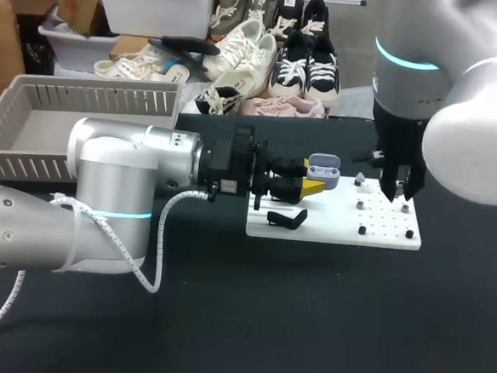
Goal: Pick up each earbud case from the left stands, insert the matching earbuds, close the lid, and place the case in the box.
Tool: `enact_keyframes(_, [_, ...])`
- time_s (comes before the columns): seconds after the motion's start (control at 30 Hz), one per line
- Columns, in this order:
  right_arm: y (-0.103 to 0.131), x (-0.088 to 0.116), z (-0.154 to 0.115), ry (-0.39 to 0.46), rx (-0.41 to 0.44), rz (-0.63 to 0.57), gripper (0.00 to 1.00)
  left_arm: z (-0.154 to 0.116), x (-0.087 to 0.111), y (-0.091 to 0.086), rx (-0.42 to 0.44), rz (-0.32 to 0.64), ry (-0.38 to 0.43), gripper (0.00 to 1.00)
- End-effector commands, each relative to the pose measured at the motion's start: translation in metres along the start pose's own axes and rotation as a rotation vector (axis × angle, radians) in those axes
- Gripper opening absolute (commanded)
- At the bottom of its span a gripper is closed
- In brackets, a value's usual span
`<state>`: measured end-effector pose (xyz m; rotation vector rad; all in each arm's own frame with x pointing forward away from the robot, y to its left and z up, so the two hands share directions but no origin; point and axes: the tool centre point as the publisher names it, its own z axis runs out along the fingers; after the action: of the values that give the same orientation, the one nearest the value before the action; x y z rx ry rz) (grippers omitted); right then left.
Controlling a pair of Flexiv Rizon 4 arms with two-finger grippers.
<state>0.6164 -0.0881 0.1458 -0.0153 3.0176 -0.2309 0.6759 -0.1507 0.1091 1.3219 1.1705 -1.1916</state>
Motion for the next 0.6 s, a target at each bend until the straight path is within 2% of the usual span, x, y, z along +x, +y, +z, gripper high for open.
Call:
enact_keyframes(0.03, [0.0072,0.0007,-0.0036,0.081,0.005,0.145,0.00,0.0002,-0.0001,-0.0011,-0.005,0.001,0.000,0.00])
enact_keyframes(0.57, [0.0070,0.0032,-0.0035,0.085,-0.009,0.143,0.00,0.0002,-0.0001,-0.0011,-0.005,0.001,0.000,0.00])
enact_keyframes(0.6, [0.0088,0.0017,-0.0053,0.080,-0.021,0.185,0.00,0.0002,-0.0001,-0.0011,-0.005,0.001,0.000,0.00])
